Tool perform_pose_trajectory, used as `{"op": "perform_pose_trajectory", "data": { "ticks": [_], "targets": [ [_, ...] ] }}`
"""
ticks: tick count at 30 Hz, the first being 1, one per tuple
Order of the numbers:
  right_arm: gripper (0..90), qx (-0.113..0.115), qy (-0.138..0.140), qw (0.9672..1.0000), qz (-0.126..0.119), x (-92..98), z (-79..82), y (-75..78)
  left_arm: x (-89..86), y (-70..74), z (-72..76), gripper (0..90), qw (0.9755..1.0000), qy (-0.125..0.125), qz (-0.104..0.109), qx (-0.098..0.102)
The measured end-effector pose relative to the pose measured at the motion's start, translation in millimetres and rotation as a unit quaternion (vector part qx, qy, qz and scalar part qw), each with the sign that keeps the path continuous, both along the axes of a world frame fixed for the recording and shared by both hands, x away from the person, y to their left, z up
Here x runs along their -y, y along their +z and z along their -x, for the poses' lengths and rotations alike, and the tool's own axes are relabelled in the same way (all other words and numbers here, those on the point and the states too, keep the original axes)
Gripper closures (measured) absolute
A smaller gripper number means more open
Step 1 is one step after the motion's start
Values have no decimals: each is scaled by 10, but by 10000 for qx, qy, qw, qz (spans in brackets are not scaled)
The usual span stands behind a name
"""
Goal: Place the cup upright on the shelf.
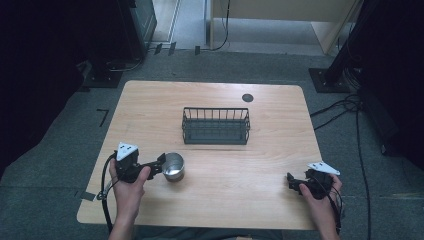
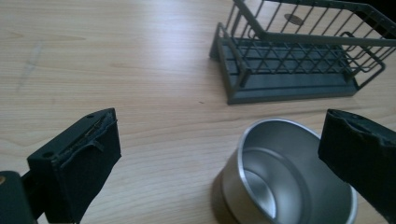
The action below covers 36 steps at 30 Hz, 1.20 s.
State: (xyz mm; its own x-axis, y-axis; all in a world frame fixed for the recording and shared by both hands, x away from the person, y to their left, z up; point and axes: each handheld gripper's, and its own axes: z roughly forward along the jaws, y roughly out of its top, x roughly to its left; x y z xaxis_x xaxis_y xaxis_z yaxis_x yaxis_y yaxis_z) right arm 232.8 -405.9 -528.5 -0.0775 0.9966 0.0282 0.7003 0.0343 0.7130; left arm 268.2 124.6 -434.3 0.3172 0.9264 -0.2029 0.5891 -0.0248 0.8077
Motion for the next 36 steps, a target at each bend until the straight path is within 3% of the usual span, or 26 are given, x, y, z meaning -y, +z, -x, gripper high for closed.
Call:
{"op": "perform_pose_trajectory", "data": {
  "ticks": [5,18,36],
  "targets": [
    [0,0,0,10000,1,0,0,0,180,-49,43,0,9999,-147,-71,6],
    [0,1,1,10000,1,0,0,0,406,-243,83,0,9992,-256,-277,-102],
    [0,2,1,10000,2,1,0,0,559,-548,32,1,9969,-18,-677,-391]
  ]
}}
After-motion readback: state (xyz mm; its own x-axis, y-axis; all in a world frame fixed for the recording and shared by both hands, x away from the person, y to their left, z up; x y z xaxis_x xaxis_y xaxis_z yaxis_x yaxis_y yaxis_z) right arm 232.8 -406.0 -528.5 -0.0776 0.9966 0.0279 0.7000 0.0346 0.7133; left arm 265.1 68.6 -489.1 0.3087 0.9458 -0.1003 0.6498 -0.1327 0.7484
